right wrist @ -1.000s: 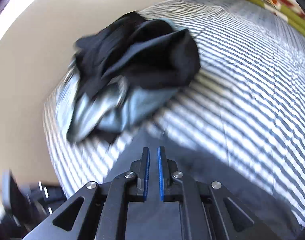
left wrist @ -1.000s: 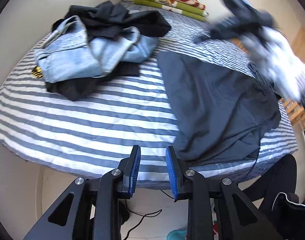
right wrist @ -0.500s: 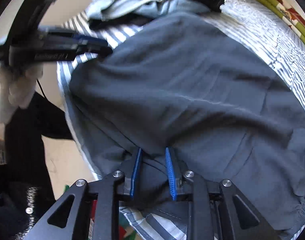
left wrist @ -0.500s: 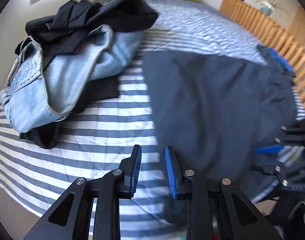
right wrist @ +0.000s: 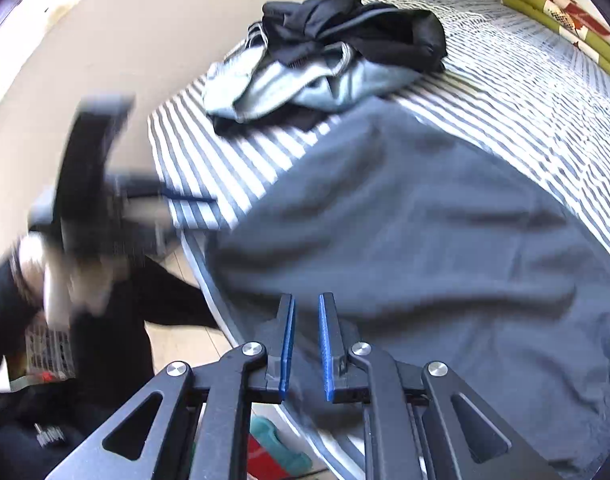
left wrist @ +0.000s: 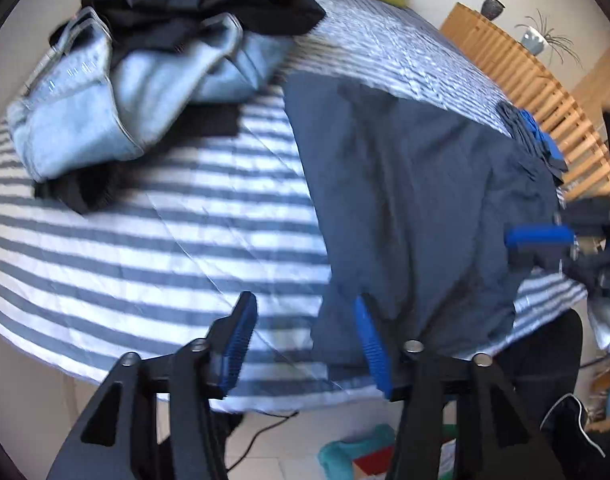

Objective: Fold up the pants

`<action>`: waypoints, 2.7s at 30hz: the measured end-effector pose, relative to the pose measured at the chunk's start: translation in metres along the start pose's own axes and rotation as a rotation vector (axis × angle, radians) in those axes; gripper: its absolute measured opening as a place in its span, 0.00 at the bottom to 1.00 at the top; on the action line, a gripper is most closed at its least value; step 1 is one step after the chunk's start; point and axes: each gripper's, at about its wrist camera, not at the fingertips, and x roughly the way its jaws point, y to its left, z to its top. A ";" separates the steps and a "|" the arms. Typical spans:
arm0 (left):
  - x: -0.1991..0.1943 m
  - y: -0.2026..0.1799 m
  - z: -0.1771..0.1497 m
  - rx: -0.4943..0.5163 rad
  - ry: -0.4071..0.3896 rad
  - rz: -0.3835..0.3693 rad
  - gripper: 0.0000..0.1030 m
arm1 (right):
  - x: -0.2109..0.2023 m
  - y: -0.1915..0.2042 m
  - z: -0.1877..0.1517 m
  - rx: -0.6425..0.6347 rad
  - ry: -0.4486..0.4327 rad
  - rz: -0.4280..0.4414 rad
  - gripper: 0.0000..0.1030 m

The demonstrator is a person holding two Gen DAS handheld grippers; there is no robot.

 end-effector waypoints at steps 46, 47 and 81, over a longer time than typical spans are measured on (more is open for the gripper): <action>-0.008 0.039 -0.025 -0.234 -0.018 -0.194 0.16 | 0.033 -0.015 0.090 0.219 0.074 0.022 0.20; -0.010 0.041 -0.027 -0.238 -0.014 -0.206 0.17 | 0.024 -0.020 0.084 0.222 0.038 0.011 0.21; 0.008 -0.091 -0.004 0.203 -0.010 0.022 0.39 | -0.091 -0.238 -0.132 0.714 -0.122 -0.204 0.30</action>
